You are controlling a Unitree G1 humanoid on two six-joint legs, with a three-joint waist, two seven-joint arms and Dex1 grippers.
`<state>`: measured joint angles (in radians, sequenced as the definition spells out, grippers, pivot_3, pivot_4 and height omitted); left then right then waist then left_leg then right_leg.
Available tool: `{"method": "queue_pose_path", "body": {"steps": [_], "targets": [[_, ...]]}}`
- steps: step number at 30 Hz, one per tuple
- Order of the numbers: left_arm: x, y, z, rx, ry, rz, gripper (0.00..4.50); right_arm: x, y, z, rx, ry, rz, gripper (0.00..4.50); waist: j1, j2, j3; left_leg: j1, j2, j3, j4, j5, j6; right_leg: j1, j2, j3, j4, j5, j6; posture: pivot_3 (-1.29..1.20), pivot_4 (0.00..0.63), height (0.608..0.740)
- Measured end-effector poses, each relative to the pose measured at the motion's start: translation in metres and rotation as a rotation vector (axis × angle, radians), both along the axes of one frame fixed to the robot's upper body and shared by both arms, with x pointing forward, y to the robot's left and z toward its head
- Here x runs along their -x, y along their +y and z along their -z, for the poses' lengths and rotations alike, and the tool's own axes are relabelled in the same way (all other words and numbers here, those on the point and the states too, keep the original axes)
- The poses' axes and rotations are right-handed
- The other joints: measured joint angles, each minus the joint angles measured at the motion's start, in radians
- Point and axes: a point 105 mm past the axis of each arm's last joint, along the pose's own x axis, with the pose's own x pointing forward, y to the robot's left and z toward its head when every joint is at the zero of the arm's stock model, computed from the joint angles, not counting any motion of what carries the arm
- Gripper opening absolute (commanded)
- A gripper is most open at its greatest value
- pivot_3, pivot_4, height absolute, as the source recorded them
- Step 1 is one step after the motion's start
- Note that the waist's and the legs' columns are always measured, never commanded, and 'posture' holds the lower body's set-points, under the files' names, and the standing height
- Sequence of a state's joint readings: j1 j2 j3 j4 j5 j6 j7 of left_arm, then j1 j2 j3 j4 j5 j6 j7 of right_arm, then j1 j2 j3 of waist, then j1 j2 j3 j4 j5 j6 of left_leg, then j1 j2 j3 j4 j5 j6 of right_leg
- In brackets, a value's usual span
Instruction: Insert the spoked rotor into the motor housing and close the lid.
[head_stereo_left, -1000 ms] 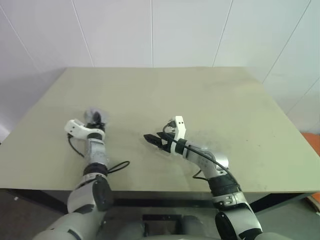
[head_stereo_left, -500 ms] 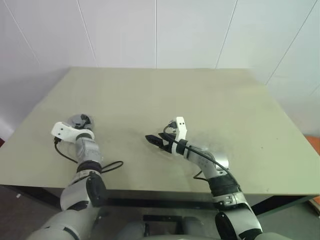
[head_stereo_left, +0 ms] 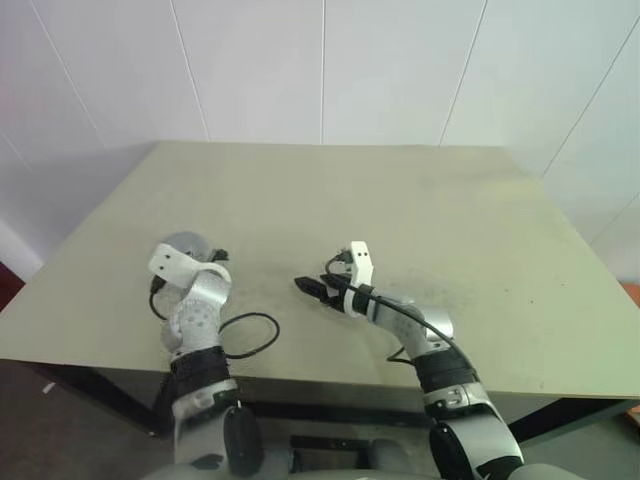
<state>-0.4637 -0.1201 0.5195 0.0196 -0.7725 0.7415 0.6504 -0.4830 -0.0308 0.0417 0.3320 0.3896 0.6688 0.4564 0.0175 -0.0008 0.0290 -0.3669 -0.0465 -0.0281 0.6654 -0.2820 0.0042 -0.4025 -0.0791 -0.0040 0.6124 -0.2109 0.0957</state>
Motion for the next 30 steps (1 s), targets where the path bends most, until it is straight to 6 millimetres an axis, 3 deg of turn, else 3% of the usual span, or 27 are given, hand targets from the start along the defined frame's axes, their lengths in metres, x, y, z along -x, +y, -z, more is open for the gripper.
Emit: {"method": "queue_pose_path", "body": {"steps": [2, 4, 6, 8, 9, 11, 12, 16, 20, 24, 30], "targets": [[-0.005, -0.027, -0.005, -0.031, -0.101, 0.244, 4.50, -0.007, -0.011, -0.004, 0.025, -0.047, 0.047, 4.10, -0.007, -0.001, 0.001, -0.001, -0.001, 0.000, 0.000, 0.002, 0.001, -0.001, 0.002, 0.000, 0.000, -0.002, -0.004, 0.00, 0.000, 0.740], [-0.012, -0.041, -0.018, -0.133, -0.217, 0.416, 4.10, -0.014, -0.025, -0.007, 0.066, -0.098, 0.103, 3.51, -0.018, 0.000, 0.002, -0.001, -0.001, 0.000, 0.000, 0.003, 0.001, -0.002, 0.005, 0.002, 0.000, -0.003, -0.006, 0.00, 0.000, 0.740], [-0.021, -0.038, -0.034, -0.345, -0.388, 0.548, 3.65, -0.022, -0.042, -0.014, 0.098, -0.166, 0.165, 2.93, -0.035, 0.001, 0.003, 0.000, 0.000, 0.000, -0.001, 0.003, 0.001, -0.003, 0.007, 0.003, 0.000, -0.005, -0.009, 0.00, 0.000, 0.740], [-0.025, -0.035, -0.037, -0.455, -0.478, 0.620, 2.98, -0.028, -0.064, -0.019, 0.136, -0.210, 0.224, 2.21, -0.039, 0.002, 0.003, 0.002, 0.003, 0.000, -0.004, 0.003, 0.001, -0.003, 0.008, 0.004, 0.000, -0.006, -0.011, 0.00, 0.000, 0.740], [-0.026, -0.032, -0.033, -0.493, -0.497, 0.643, 2.94, -0.030, -0.073, -0.021, 0.153, -0.231, 0.254, 1.91, -0.038, 0.002, 0.003, 0.002, 0.005, 0.000, -0.004, 0.003, 0.001, -0.003, 0.009, 0.004, 0.000, -0.006, -0.012, 0.00, 0.000, 0.740], [-0.027, -0.025, -0.021, -0.537, -0.499, 0.679, 3.16, -0.034, -0.088, -0.026, 0.181, -0.264, 0.296, 1.88, -0.036, 0.002, 0.004, 0.001, 0.008, 0.000, -0.004, 0.003, 0.001, -0.004, 0.012, 0.004, 0.000, -0.006, -0.013, 0.00, 0.000, 0.740], [-0.027, -0.023, -0.018, -0.539, -0.511, 0.693, 3.38, -0.034, -0.092, -0.027, 0.195, -0.278, 0.299, 1.88, -0.035, 0.001, 0.004, 0.001, 0.009, -0.001, -0.004, 0.003, 0.001, -0.004, 0.012, 0.004, 0.000, -0.006, -0.013, 0.00, 0.000, 0.740], [-0.032, -0.015, -0.022, -0.611, -0.588, 0.737, 4.50, -0.033, -0.100, -0.032, 0.248, -0.317, 0.252, 3.08, -0.031, 0.001, 0.004, 0.000, 0.009, -0.001, -0.004, 0.003, 0.001, -0.005, 0.013, 0.004, 0.000, -0.006, -0.014, 0.00, 0.000, 0.740], [-0.034, -0.012, -0.037, -0.716, -0.703, 0.808, 4.50, -0.030, -0.102, -0.043, 0.285, -0.377, 0.176, 4.47, -0.030, 0.001, 0.004, 0.000, 0.009, 0.000, -0.003, 0.003, 0.001, -0.005, 0.012, 0.004, -0.001, -0.006, -0.013, 0.00, 0.000, 0.740], [-0.027, -0.025, -0.043, -0.725, -0.818, 0.905, 4.50, -0.021, -0.094, -0.056, 0.330, -0.464, 0.052, 4.47, -0.028, 0.001, 0.004, -0.002, 0.009, -0.001, -0.003, 0.003, 0.001, -0.006, 0.012, 0.004, -0.001, -0.006, -0.013, 0.00, 0.000, 0.740], [-0.021, -0.041, -0.042, -0.694, -0.874, 1.003, 4.50, -0.013, -0.089, -0.048, 0.349, -0.456, -0.014, 4.47, -0.027, 0.001, 0.005, -0.002, 0.009, -0.001, -0.002, 0.003, 0.002, -0.006, 0.012, 0.004, 0.000, -0.006, -0.013, 0.00, 0.000, 0.740]]}}
